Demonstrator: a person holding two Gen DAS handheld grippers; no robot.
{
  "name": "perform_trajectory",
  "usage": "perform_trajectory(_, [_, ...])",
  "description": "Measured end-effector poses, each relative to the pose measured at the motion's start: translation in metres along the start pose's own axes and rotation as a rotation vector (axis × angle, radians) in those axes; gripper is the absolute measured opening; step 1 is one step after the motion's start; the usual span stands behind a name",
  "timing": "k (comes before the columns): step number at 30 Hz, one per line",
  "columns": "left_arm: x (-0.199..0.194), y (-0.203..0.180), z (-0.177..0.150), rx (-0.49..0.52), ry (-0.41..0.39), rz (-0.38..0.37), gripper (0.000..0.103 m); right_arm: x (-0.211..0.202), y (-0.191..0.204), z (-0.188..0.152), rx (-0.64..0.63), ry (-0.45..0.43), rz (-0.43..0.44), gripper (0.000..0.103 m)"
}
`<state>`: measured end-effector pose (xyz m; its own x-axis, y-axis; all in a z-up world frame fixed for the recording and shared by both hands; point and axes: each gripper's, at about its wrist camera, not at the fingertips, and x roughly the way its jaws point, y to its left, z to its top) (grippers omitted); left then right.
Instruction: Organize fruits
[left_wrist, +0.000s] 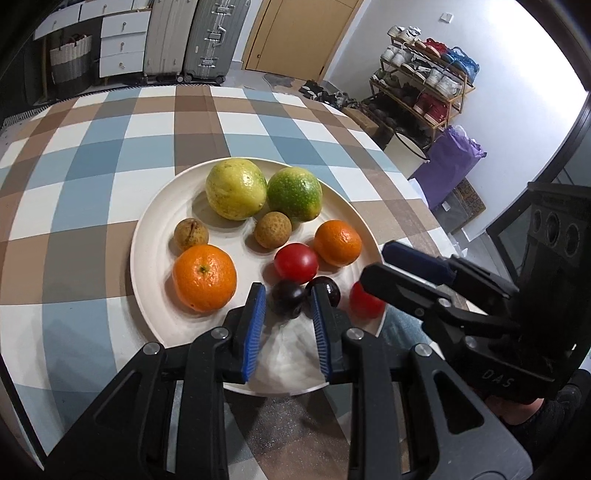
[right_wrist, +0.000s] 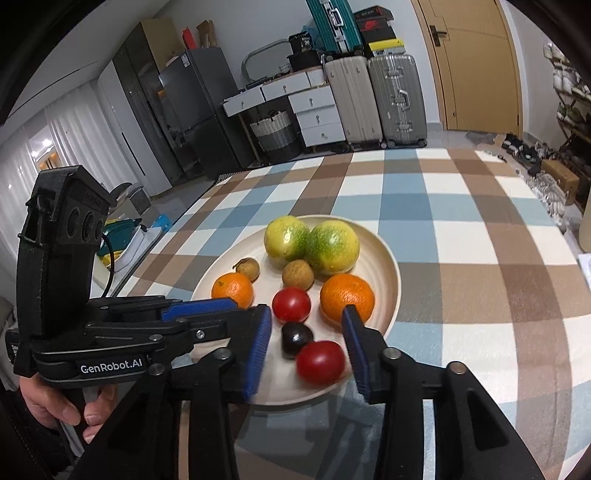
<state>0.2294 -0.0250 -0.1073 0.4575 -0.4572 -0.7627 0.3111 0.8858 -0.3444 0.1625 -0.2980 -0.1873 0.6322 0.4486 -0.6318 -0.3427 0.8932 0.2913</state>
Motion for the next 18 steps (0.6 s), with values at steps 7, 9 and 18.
perform_trajectory(7, [-0.017, -0.002, -0.003, -0.002, -0.041, 0.021, 0.023, -0.017, 0.004, 0.000, -0.012, -0.057, 0.008, 0.049])
perform_trajectory(9, [-0.025, -0.003, -0.005, -0.004, -0.061, 0.033, 0.028, -0.023, 0.006, -0.001, -0.015, -0.078, 0.008, 0.050])
perform_trajectory(18, [-0.060, -0.005, -0.016, -0.021, -0.162, 0.099, 0.062, -0.047, 0.017, -0.011, -0.051, -0.203, -0.029, 0.069])
